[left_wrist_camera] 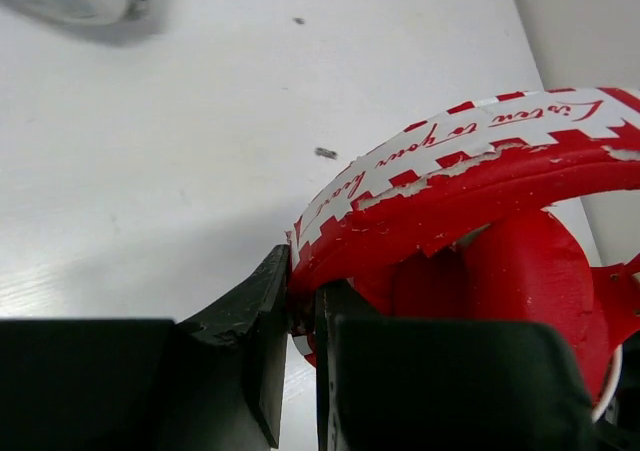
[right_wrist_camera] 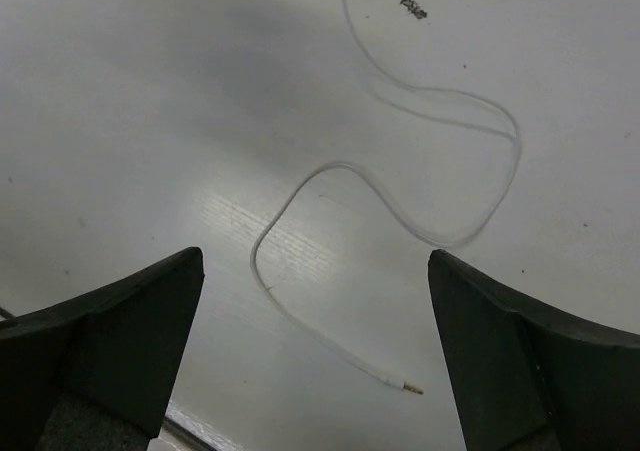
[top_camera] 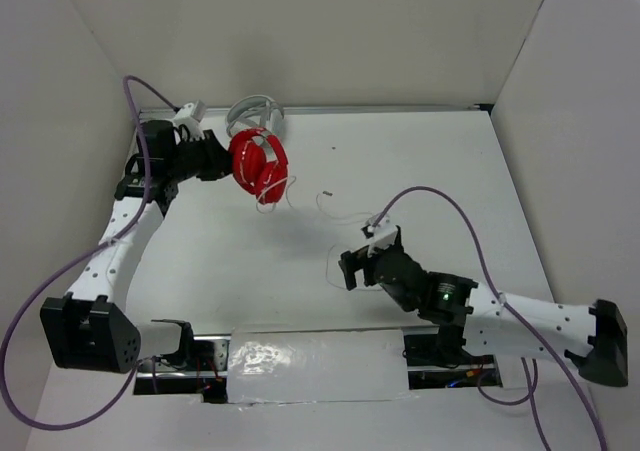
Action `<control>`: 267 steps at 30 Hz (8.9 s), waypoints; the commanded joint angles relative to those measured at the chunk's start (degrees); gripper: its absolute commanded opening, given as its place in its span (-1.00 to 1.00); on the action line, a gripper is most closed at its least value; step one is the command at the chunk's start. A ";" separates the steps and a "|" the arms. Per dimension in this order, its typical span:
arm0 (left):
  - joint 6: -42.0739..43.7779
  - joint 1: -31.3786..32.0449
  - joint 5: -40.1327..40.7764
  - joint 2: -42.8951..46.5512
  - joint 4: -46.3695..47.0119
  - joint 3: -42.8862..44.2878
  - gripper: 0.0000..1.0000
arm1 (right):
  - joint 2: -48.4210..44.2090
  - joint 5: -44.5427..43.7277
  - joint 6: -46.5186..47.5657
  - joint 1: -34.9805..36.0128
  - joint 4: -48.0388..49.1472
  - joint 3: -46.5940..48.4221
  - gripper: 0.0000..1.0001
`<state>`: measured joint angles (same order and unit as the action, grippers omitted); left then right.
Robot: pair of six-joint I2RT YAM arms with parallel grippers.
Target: Wrap the headphones
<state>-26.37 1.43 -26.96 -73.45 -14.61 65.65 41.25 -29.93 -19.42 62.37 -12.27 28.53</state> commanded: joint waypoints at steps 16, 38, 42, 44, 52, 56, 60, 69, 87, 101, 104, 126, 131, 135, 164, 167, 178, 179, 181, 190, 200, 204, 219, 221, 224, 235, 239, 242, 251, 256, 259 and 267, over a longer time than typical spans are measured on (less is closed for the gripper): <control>2.91 14.65 4.01 8.06 -8.32 5.72 -1.00 | 7.43 24.56 24.60 -9.46 45.05 -5.16 0.99; -2.10 16.50 10.33 12.81 -13.94 9.94 -1.00 | 30.83 28.36 27.08 -9.64 50.37 2.49 -1.00; -3.78 15.89 16.49 8.07 -12.90 7.58 -1.00 | 19.94 15.72 25.31 -3.14 42.97 -1.02 -1.00; -3.25 15.53 17.11 4.57 -12.63 6.78 -1.00 | 12.76 8.77 23.65 -0.07 35.85 -0.85 -1.00; 0.87 18.42 15.45 -1.43 -7.45 0.45 -1.00 | 6.10 -3.45 27.92 3.90 17.11 13.72 -1.00; 0.88 21.84 15.71 -2.92 -7.18 -1.23 -1.00 | 13.92 -5.05 32.69 3.11 14.31 22.95 -1.00; 3.51 26.33 15.45 -2.85 -6.14 -3.23 -1.00 | 22.00 0.38 31.57 -5.11 10.88 32.26 -1.00; 4.93 31.87 10.97 10.42 -1.65 -13.08 -1.00 | 23.08 19.81 28.39 -20.43 14.10 31.59 -1.00; 1.95 33.29 3.82 24.93 -1.12 -10.46 -1.00 | 37.40 38.71 16.44 -26.69 25.01 24.47 -1.00; -7.38 33.29 5.95 20.98 2.48 0.79 -1.00 | 40.13 56.39 8.44 -20.97 46.81 18.48 -0.75; -8.17 33.29 5.34 20.89 1.70 4.48 -1.00 | 41.71 55.78 7.56 -20.97 49.79 18.05 -0.74; -14.23 33.37 36.34 13.79 -8.15 27.69 -1.00 | 51.83 51.59 1.57 -11.76 58.78 7.78 -0.86; -15.03 32.76 53.81 8.33 -9.82 29.18 -1.00 | 46.56 43.22 -0.88 -2.54 58.86 1.19 -1.00; -14.76 27.76 53.78 5.25 -11.31 29.80 -1.00 | 38.31 26.04 -1.58 5.82 50.02 -2.25 -1.00; -31.72 11.49 53.33 -15.14 -26.95 15.12 -1.00 | 9.72 -3.38 12.38 22.00 -0.82 30.17 -1.00; -24.02 13.41 50.88 -13.92 -19.17 10.67 -1.00 | 11.83 -7.84 15.98 22.01 -2.40 34.91 -1.00; -4.50 23.07 38.04 0.85 -0.16 -5.17 -1.00 | 17.45 11.55 27.85 4.18 -0.91 42.56 -1.00; -0.91 23.70 36.21 2.07 2.19 -5.96 -1.00 | 18.85 13.04 28.38 1.29 -0.74 43.79 -1.00; 2.10 26.59 35.58 3.74 4.32 -8.76 -1.00 | 21.74 18.90 28.73 -2.67 -2.04 47.12 -1.00; 12.66 32.58 17.57 17.54 11.10 -17.57 -1.00 | 29.05 27.73 32.25 -17.43 -2.14 49.43 -0.99; 9.85 33.20 15.27 29.94 5.48 -16.00 -1.00 | 31.87 38.29 23.38 -30.29 8.74 36.34 -1.00; 8.62 33.20 17.90 29.86 0.91 -12.57 -1.00 | 33.10 36.18 19.61 -32.04 15.66 30.63 -1.00; 5.28 34.78 23.34 15.20 -5.25 -11.42 -1.00 | 22.82 24.38 18.80 -35.30 10.45 44.94 -1.00; 4.66 34.87 24.85 12.30 -6.91 -10.54 -1.00 | 20.98 26.32 18.80 -35.30 9.81 43.72 -1.00; 4.75 35.39 23.37 11.49 -5.88 -10.19 -1.00 | 18.25 26.86 18.80 -35.30 12.00 39.68 -1.00; 6.68 35.75 15.02 20.61 -2.00 -14.23 -1.00 | 24.47 28.18 18.20 -40.13 10.24 39.15 -1.00; 7.38 35.83 12.12 23.52 -1.82 -14.41 -1.00 | 27.91 28.52 16.61 -42.06 10.95 38.44 -1.00; 7.56 35.83 8.34 26.95 -1.47 -14.85 -1.00 | 34.31 29.67 12.14 -46.27 11.83 38.00 -1.00; 6.34 36.01 1.03 36.88 -0.50 -15.90 -1.00 | 51.45 33.79 7.04 -53.76 11.74 39.32 -1.00; 5.63 35.92 2.35 37.94 -1.56 -13.27 -1.00 | 56.90 34.94 4.66 -53.93 13.07 39.22 -1.00; 3.53 35.92 4.71 39.34 -0.69 -13.00 -1.00 | 58.93 37.31 3.95 -53.93 10.69 40.46 -1.00; 1.41 35.92 11.57 35.67 -1.56 -11.24 -1.00 | 52.55 45.49 3.68 -51.74 14.65 35.10 -1.00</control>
<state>-22.02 37.01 -15.94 -37.12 -22.00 50.81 98.70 14.00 -15.62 9.67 -0.60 64.73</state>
